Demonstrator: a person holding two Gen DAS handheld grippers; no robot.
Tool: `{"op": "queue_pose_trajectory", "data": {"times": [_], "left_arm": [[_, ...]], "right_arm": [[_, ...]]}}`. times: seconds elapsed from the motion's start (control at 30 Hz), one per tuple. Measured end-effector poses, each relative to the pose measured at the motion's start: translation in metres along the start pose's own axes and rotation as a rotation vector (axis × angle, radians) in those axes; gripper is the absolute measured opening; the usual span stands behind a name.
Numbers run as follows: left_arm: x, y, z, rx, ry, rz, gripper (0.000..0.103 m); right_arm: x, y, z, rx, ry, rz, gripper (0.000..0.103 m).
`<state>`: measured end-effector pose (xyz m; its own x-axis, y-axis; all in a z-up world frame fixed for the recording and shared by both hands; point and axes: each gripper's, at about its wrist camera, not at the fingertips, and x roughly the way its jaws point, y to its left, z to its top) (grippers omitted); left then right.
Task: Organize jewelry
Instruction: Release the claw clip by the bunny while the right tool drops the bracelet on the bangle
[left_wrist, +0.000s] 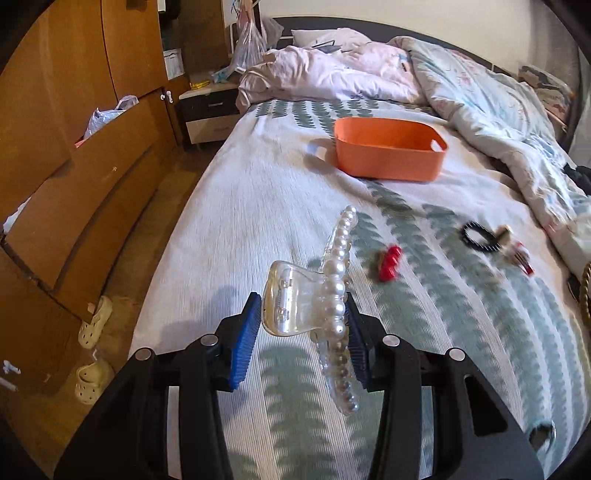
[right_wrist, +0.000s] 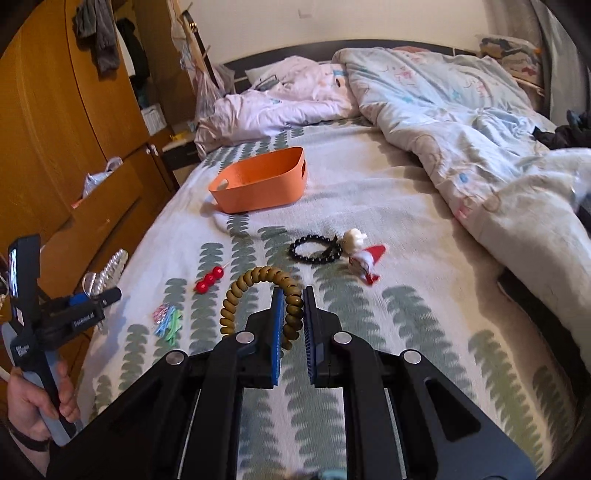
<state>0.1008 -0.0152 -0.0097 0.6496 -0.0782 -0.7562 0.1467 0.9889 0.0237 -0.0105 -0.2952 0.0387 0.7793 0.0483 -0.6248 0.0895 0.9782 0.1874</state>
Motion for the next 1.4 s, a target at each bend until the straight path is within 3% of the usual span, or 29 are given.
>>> {"op": "queue_pose_trajectory", "data": {"times": [0.23,0.5,1.4], "left_arm": [[-0.035,-0.008,-0.048,0.006,-0.024,-0.038,0.044],[-0.054,-0.013,-0.097,0.032,-0.036,-0.026,0.044],[-0.047,-0.013,-0.12,0.029,0.009,0.022,0.045]], "right_arm": [[-0.029,-0.012,-0.048,0.06,-0.002,0.012,0.012],[-0.056,-0.026,-0.094,0.104,-0.014,-0.026,0.012],[-0.039,-0.038,-0.108,0.112,0.054,-0.107,0.015]]}}
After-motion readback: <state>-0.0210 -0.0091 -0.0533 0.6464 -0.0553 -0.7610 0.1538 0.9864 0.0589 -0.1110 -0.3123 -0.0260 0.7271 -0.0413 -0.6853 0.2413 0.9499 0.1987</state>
